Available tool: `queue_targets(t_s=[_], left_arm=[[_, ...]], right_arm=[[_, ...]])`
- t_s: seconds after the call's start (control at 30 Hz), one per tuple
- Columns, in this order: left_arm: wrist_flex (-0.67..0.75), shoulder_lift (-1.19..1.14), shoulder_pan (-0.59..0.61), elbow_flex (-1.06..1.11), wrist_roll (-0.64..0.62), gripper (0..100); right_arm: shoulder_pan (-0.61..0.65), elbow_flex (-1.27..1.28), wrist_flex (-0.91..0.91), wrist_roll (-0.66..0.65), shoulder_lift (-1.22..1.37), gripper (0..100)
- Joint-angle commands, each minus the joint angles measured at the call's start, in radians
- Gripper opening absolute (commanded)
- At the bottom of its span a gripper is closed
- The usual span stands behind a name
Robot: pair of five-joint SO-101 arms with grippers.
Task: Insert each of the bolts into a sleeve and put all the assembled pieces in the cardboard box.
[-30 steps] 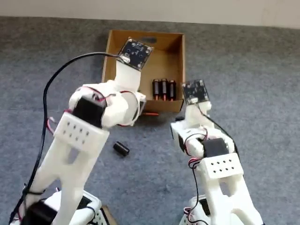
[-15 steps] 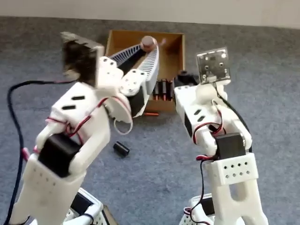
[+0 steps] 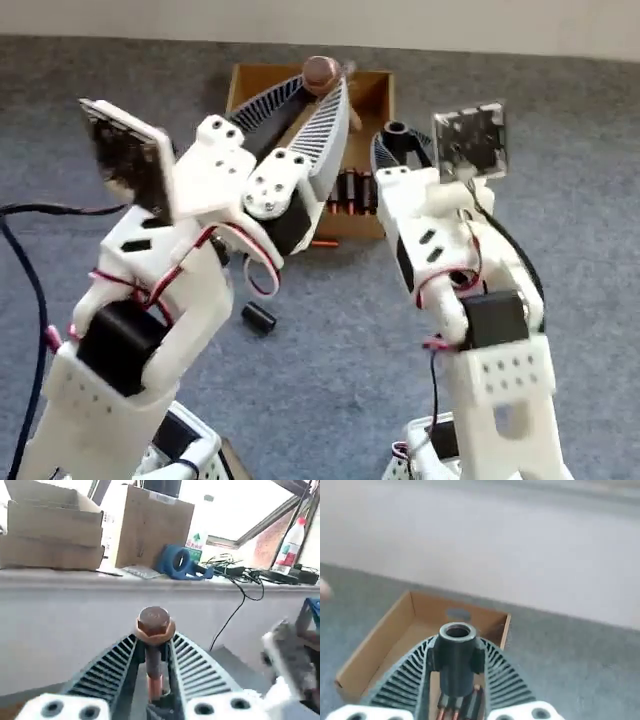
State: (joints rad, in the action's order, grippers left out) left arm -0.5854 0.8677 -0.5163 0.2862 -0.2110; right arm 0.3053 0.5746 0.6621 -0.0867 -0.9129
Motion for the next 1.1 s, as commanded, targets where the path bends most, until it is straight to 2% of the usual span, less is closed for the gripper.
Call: queue_targets(t_s=[0.0, 0.17, 0.43, 0.6, 0.83, 1.07], left_arm=[[0.077, 0.002, -0.027, 0.058, 0.005, 1], [0.229, 0.01, -0.03, 0.14, 0.005, 1], [0.238, 0.108, -0.031, 0.153, 0.005, 1], [0.252, 0.125, -0.031, 0.189, 0.005, 1], [0.463, 0.124, -0.03, 0.326, 0.005, 1], [0.47, 0.125, -0.031, 0.303, 0.0, 1]], right_arm=[[0.008, -0.002, -0.028, 0.011, -0.116, 0.6], [0.031, 0.088, -0.13, 0.011, -0.153, 0.6], [0.031, 0.309, -0.447, 0.009, -0.159, 0.6], [0.031, 0.323, -0.461, 0.009, -0.16, 0.6], [0.033, 0.323, -0.46, 0.009, -0.162, 0.6], [0.033, 0.325, -0.463, 0.009, -0.162, 0.6]])
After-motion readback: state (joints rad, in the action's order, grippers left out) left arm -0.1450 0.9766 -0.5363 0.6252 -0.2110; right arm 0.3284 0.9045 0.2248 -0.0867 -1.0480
